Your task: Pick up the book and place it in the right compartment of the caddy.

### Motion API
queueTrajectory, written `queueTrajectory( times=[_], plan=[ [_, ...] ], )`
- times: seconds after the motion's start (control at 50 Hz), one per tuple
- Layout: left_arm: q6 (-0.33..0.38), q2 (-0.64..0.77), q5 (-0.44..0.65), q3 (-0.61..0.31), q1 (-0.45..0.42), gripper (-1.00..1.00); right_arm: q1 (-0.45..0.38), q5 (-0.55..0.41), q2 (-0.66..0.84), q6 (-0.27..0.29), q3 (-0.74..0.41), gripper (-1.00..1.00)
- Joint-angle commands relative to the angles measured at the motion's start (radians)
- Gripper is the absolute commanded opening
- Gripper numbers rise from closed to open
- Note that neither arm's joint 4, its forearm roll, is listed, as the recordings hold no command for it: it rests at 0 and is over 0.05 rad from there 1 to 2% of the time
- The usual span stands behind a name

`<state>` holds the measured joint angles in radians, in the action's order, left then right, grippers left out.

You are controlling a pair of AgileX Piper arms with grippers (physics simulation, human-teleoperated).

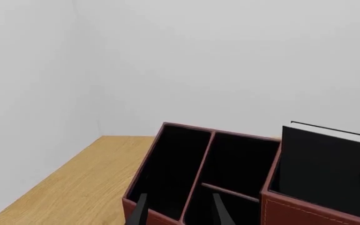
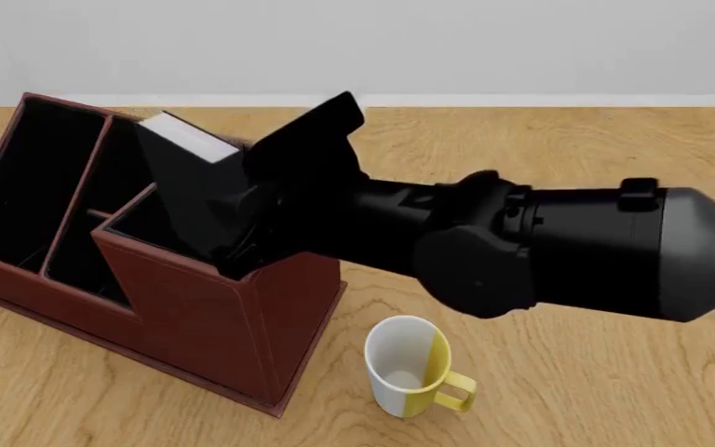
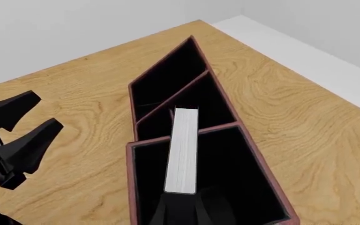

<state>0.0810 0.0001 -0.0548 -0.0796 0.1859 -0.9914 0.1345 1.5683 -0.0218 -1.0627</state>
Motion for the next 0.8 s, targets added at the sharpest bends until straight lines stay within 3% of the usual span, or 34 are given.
queueTrajectory(
  times=[0.02,0.64,0.66,0.8],
  plan=[
    [0.0,0.0,-0.009,0.01,0.0,1.0,0.001,0.017,0.004,-0.027,-0.006,-1.0],
    [0.001,0.0,0.01,-0.009,-0.004,1.0,0.008,0.022,0.011,-0.031,-0.003,-1.0],
    [0.0,0.0,0.009,-0.008,-0.003,1.0,0.008,0.02,0.012,-0.032,-0.004,1.0],
    [-0.001,0.0,0.003,-0.002,-0.004,1.0,0.008,0.018,0.008,-0.029,-0.003,1.0]
  ],
)
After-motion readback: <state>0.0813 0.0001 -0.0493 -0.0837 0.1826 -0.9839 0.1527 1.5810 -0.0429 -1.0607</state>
